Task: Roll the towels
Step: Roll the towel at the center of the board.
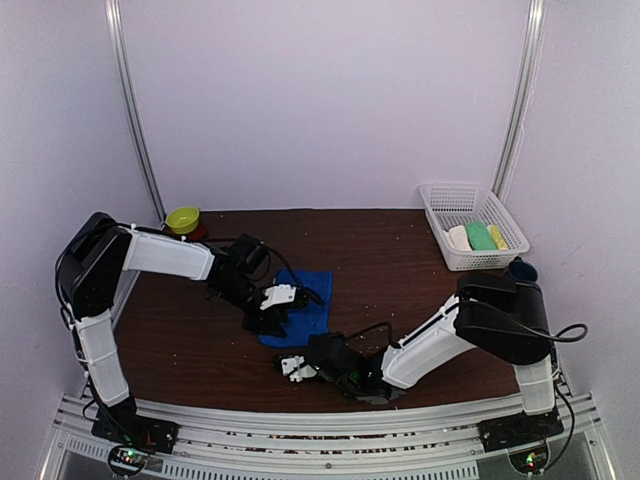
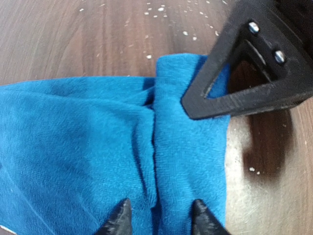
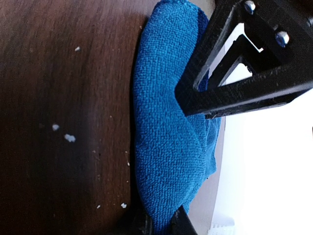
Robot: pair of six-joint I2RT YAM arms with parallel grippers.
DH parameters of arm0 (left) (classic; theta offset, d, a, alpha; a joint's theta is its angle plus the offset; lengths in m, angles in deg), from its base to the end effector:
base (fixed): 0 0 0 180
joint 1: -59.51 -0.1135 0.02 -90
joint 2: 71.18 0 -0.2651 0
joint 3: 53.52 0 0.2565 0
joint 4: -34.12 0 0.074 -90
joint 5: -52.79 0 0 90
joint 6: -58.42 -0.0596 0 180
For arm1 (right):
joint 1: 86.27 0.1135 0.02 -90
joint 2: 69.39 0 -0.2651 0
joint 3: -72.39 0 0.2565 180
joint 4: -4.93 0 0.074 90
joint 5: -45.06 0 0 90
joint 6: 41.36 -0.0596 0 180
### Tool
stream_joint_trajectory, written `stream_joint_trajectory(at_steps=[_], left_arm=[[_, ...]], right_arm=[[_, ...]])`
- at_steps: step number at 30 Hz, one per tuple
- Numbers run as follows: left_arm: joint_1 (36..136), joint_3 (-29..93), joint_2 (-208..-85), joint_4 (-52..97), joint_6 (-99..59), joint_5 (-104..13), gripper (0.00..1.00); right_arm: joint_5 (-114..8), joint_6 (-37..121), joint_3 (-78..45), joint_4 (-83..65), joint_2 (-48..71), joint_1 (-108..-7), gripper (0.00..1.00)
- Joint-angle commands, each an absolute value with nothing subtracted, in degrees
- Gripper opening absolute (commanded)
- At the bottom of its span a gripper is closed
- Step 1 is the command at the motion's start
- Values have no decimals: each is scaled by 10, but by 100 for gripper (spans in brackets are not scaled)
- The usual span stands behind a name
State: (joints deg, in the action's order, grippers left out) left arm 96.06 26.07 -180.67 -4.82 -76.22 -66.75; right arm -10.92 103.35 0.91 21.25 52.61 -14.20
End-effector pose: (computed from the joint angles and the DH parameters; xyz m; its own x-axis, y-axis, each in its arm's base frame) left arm 0.2847 -0.2477 0.1182 -0.0686 0.8118 -0.5799 0.9968 0.0317 -0.0735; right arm 0.1628 0.3947 0.0710 0.4274 -0.8766 -0.2211 -0.5145 -0.0348 -0.8568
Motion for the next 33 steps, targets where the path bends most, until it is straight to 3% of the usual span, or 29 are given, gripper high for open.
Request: stream_joint_trajectory(at_steps=[1, 10, 20, 33], left_arm=[[947, 230, -1784, -93, -764, -654, 50], [902, 187, -1692, -53, -748, -631, 70], [891, 76, -1546, 56, -766, -647, 72], [919, -39, -1501, 198, -816, -623, 74]], right_arm=[[-153, 988, 2, 131, 498, -151, 0], [-238, 923, 1, 51, 456, -166, 0], [-394, 797, -42, -68, 440, -202, 0], [-679, 707, -137, -219, 452, -285, 0]])
